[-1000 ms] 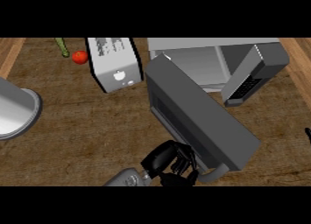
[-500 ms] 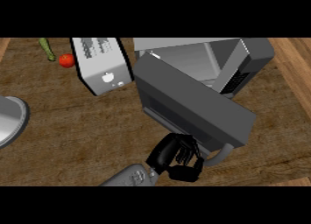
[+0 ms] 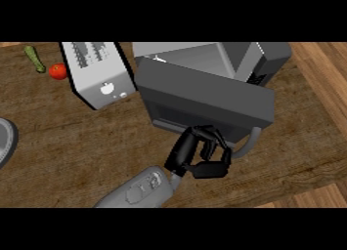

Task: Pick up the milk, place it into the microwave and close the microwave

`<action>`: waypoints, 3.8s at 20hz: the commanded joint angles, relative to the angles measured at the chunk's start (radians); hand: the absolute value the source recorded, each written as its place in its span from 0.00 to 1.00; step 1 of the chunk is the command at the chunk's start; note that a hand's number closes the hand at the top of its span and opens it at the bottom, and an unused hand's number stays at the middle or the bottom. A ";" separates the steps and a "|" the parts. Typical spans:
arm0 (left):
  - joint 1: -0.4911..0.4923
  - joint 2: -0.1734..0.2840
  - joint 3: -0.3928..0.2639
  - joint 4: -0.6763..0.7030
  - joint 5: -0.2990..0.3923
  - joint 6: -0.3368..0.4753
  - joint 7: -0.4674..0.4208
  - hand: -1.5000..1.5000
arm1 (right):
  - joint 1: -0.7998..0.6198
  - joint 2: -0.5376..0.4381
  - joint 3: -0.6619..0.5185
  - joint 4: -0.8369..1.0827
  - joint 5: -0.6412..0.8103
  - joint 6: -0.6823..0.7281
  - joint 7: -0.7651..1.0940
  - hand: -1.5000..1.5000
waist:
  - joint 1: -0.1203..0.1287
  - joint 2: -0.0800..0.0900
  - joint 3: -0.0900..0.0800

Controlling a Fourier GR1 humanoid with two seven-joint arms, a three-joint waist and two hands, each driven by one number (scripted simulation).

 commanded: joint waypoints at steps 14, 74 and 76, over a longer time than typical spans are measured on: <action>-0.244 -0.005 0.149 0.177 0.263 0.027 -0.067 1.00 | -0.079 -0.107 -0.009 -0.042 -0.110 0.074 0.116 0.00 | -0.082 0.039 0.004; -0.371 -0.005 0.088 0.314 0.581 -0.018 -0.365 1.00 | -0.343 -0.385 -0.204 0.265 -0.299 0.178 0.189 0.00 | -0.095 0.077 0.016; -0.371 -0.005 0.083 0.325 0.584 -0.016 -0.373 1.00 | -0.352 -0.389 -0.205 0.280 -0.310 0.184 0.193 0.00 | -0.086 0.074 0.016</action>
